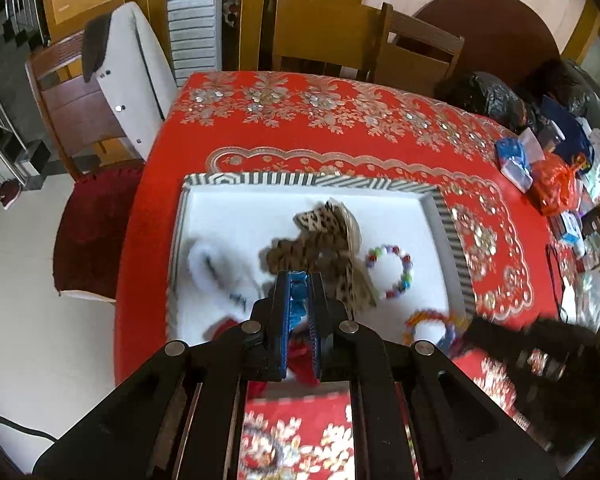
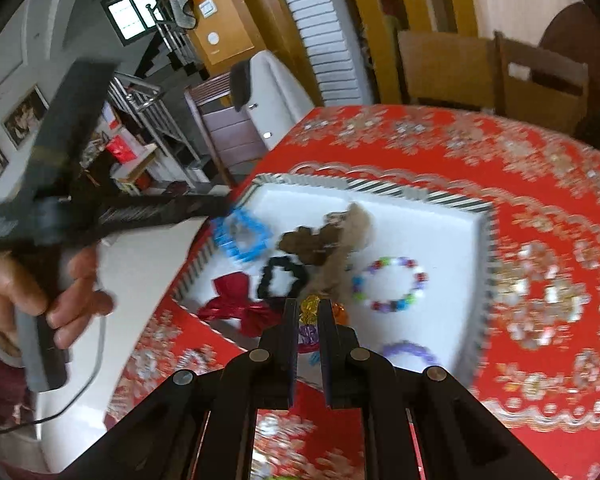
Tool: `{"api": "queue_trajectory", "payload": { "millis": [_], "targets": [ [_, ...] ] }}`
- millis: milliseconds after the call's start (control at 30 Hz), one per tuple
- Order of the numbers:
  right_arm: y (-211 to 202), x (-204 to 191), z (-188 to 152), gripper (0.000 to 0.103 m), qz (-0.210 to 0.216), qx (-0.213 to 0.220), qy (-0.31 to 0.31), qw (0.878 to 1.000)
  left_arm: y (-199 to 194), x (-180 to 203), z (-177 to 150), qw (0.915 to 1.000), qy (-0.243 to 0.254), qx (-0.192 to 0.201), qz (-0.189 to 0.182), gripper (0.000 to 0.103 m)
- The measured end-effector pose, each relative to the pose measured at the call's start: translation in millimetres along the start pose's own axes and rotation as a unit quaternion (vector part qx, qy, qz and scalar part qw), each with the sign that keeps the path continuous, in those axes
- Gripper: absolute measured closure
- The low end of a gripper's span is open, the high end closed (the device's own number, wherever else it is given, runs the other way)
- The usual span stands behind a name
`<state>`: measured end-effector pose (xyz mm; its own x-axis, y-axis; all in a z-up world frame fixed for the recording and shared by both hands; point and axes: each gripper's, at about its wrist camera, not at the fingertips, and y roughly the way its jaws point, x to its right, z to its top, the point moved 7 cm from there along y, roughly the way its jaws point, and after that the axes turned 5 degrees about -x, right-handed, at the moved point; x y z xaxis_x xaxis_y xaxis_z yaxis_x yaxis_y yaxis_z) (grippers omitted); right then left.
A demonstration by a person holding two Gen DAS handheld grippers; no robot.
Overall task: Organize jewelry
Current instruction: 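Carry the blue and amber bracelets into the tray and open both grippers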
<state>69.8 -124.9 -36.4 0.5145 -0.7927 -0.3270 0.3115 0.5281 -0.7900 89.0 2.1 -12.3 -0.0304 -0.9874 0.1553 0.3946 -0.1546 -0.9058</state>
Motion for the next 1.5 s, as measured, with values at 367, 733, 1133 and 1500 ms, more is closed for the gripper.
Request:
{"api": "queue_trajectory", "payload": {
  "millis": [367,733,1133,1500],
  "targets": [
    [64,52,-13,0.094,-0.024,-0.068,0.065,0.995,69,-40,49,0.9983,-0.050,-0.022,0.023,0.096],
    [85,58,-17,0.094,-0.045,-0.097,0.069,0.992,104,-70,39,0.9947,-0.075,-0.060,0.038,0.096],
    [36,48,-19,0.079,-0.045,-0.044,0.076,0.995,63,-61,22,0.9966,-0.069,-0.032,0.030,0.071],
    [4,28,-39,0.076,-0.051,-0.021,0.063,0.996,12,-37,-23,0.9962,-0.034,0.015,0.079,0.063]
  ]
}}
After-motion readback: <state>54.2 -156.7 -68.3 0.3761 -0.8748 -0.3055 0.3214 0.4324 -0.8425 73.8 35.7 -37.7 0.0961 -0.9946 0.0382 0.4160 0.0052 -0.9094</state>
